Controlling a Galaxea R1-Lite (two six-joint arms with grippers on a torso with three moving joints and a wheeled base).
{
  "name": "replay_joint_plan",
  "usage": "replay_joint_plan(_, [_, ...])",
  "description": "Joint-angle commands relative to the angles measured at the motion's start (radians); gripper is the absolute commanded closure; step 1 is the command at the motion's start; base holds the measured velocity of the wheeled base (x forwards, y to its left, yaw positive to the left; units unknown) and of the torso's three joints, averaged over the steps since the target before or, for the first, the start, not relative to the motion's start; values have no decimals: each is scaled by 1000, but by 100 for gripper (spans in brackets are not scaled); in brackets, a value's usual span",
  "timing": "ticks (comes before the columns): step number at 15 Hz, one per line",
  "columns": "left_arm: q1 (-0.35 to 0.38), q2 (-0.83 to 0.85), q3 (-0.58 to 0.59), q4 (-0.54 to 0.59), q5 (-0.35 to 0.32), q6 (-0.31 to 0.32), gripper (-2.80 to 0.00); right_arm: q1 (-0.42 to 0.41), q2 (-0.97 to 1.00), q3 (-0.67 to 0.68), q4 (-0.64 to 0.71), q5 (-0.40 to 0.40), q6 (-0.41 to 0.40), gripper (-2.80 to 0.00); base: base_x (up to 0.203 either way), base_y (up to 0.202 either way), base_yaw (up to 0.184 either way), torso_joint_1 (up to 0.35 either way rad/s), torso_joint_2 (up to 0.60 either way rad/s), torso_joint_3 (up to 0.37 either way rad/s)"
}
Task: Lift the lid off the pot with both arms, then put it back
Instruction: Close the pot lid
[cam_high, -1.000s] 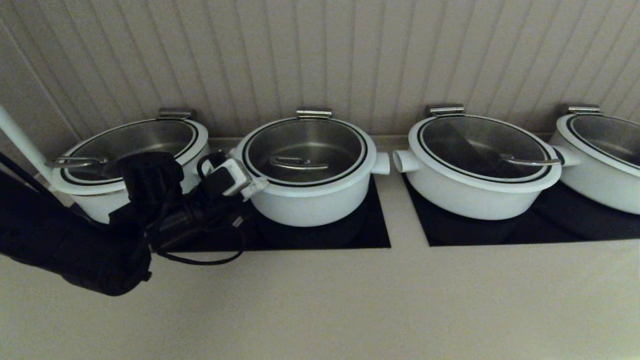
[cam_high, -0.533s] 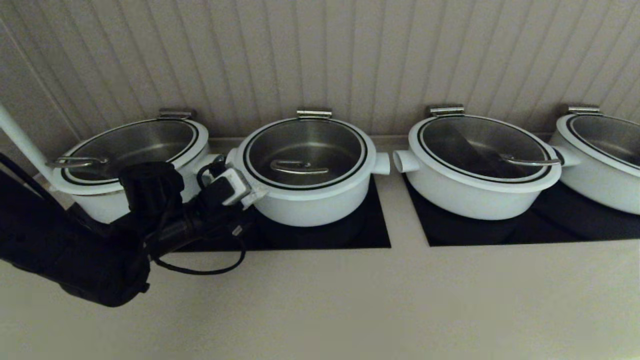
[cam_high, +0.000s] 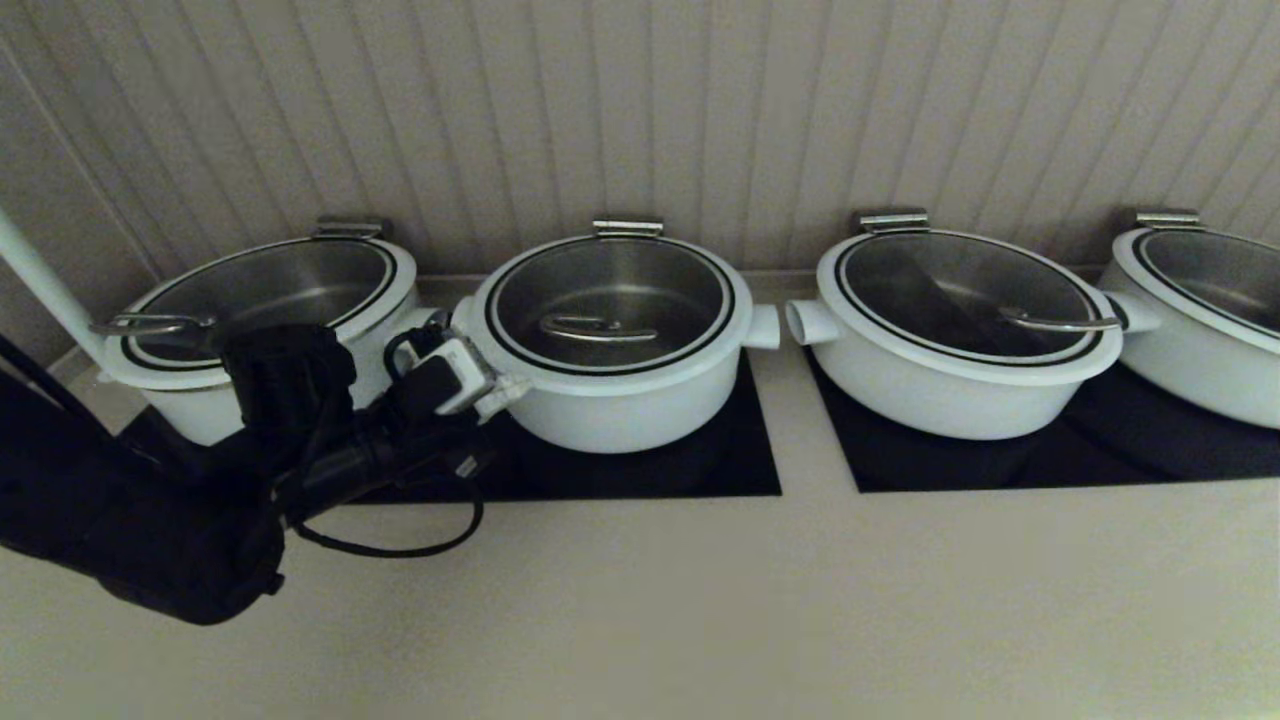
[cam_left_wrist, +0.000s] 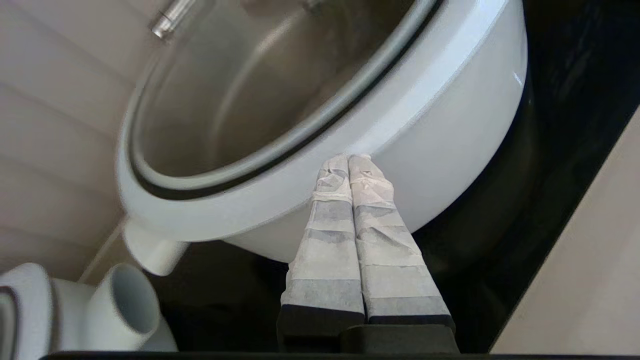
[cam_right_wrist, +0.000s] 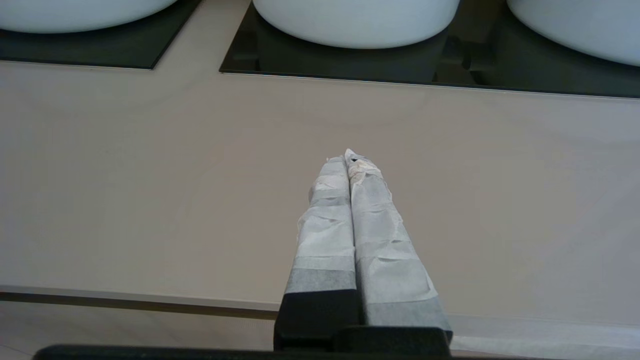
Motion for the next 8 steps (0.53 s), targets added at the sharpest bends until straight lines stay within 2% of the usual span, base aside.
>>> replay_joint_plan(1, [0,-56,16,-9,-1,3,0,0,2,0,0,0,-1,0,0,0,0,0,0,0])
replay_joint_plan(4, [3,-126,63,-8,4,1,0,0,2,0,0,0,-2,0,0,0,0,0,0,0])
replay_joint_plan(8, [8,-247,189,-7,33,0,0,0,2,0,0,0,-1,0,0,0,0,0,0,0])
